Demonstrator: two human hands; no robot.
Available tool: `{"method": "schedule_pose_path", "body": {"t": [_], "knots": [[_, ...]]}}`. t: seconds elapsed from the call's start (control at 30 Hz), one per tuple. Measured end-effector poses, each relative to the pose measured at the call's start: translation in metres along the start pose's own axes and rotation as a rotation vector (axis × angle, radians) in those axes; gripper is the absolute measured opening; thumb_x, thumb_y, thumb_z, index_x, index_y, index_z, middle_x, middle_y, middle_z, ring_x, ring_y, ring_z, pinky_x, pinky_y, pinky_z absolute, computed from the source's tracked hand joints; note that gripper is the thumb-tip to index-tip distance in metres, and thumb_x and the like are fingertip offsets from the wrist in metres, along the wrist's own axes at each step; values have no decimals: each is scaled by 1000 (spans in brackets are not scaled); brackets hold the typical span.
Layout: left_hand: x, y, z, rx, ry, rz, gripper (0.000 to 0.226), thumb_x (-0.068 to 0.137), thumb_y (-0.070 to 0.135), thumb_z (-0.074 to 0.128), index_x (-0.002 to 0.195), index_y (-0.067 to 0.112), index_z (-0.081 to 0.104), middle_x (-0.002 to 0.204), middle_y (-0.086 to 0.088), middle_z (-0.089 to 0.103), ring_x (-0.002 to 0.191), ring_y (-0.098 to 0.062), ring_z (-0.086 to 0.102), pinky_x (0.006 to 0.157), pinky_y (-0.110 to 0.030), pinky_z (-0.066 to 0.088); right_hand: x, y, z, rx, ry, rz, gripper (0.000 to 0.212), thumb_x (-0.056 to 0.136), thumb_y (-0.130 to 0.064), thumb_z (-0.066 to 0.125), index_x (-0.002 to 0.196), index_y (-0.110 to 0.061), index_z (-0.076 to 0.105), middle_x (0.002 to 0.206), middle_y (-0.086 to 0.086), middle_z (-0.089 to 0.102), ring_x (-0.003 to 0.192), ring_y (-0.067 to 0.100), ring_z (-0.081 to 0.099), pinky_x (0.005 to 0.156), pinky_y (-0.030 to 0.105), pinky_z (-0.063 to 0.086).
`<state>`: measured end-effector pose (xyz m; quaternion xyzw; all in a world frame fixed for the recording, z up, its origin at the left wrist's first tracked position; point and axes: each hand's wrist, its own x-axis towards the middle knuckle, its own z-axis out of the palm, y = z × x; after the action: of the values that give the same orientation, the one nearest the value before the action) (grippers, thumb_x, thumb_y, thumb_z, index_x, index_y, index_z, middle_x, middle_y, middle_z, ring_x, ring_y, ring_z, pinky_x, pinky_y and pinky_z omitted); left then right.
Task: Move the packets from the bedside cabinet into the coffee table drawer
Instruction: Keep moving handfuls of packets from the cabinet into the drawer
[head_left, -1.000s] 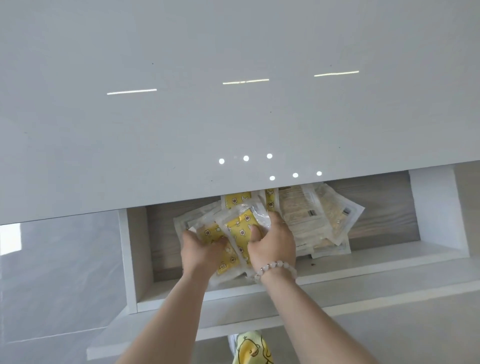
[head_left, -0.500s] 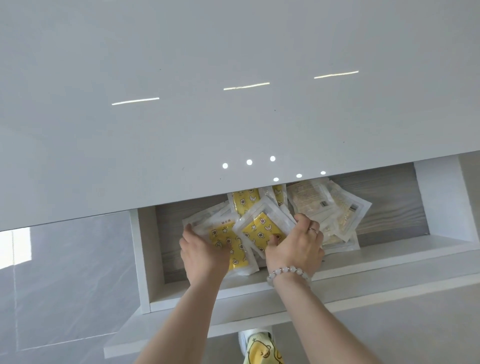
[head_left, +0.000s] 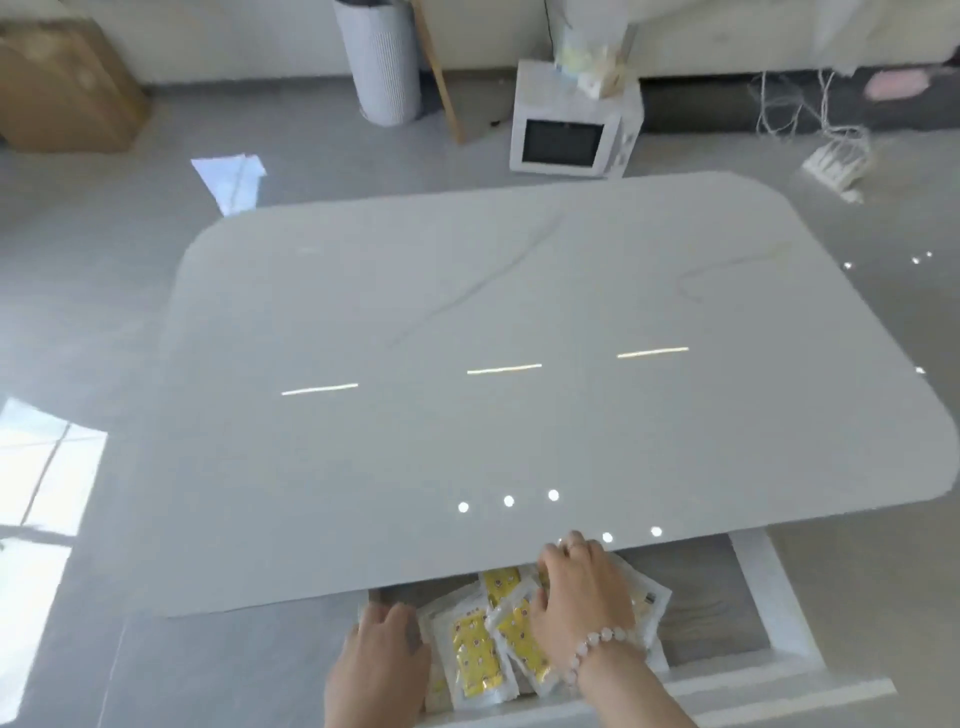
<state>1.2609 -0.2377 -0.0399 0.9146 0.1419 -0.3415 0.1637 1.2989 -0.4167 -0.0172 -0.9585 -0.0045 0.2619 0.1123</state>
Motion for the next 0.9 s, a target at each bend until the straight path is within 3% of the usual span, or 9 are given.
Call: {"method": "schedule_pose_path", "body": {"t": [0.17,0.3,0.37,0.43,0.63,0.9], "knots": [[-78,-21,-140,135,175,55,35,97,42,38,124,29,54,124,6,49,121,-13,47,98,-28,37,-43,-87,-127,-77,40,-279,31,96,-26,37,116,-15,57,123,2,50,115,19,45,96,30,41],[-154,-51,-225,148,411,-47,33,97,42,36,120,31,58,121,8,57,115,-12,53,98,-28,31,-85,-177,-199,-82,131,-471,27,96,-27,37,102,-16,62,109,1,55,110,19,49,89,29,41],[-193,-76,-254,100,512,-118,33,97,42,36,117,30,60,119,7,59,114,-14,54,96,-28,33,-110,-225,-220,-120,161,-586,23,96,-26,35,89,-18,56,96,1,49,110,20,50,87,29,39],[-230,-107,-273,35,594,-204,33,97,41,37,118,28,59,119,6,59,113,-16,54,93,-29,36,-138,-274,-234,-162,194,-735,23,96,-25,34,90,-18,55,93,2,46,109,22,50,86,30,39],[-330,-212,-293,-85,777,-457,36,98,39,36,130,27,50,128,4,54,119,-19,53,93,-31,40,-223,-402,-212,-318,235,-1108,35,97,-27,34,111,-10,61,112,8,58,112,23,52,91,33,40],[-464,-360,-247,-226,789,-823,34,98,35,36,123,22,55,130,-2,55,118,-25,54,92,-33,44,-358,-535,-123,-554,201,-1518,36,97,-27,36,117,-7,60,120,10,58,114,27,53,93,36,43]]}}
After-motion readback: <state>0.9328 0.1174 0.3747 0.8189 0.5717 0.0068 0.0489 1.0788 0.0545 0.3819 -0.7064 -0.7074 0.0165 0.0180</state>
